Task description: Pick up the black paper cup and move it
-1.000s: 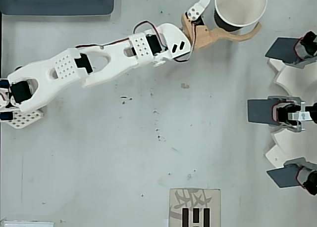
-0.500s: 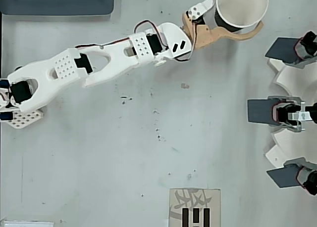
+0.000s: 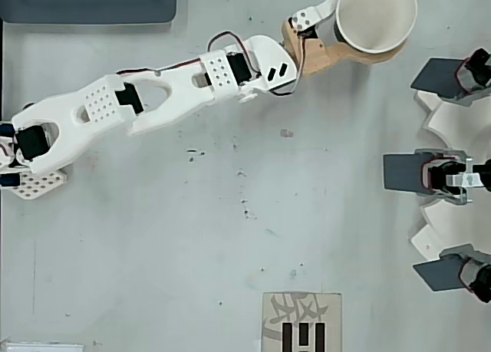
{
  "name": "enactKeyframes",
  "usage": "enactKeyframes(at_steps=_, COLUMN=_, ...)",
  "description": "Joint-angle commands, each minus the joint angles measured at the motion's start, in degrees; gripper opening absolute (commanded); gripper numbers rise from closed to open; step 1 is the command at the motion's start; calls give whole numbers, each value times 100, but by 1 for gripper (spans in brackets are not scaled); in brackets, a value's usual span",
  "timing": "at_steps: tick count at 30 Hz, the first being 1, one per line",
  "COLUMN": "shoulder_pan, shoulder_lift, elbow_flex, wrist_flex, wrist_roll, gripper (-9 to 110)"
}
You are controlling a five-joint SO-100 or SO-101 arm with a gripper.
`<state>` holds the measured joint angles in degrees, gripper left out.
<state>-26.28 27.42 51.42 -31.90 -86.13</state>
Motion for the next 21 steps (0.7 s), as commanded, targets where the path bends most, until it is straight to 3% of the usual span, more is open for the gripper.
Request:
enactKeyframes(at_steps=1, shoulder_pan=-53, shoulder_lift=580, elbow_flex=18, wrist_flex=18, wrist_roll=-44, gripper=13)
enactKeyframes(at_steps=21, shoulder_pan=-9, shoulder_lift=2725, elbow_flex=2531, wrist_flex=-448, wrist_roll=-193, gripper=9)
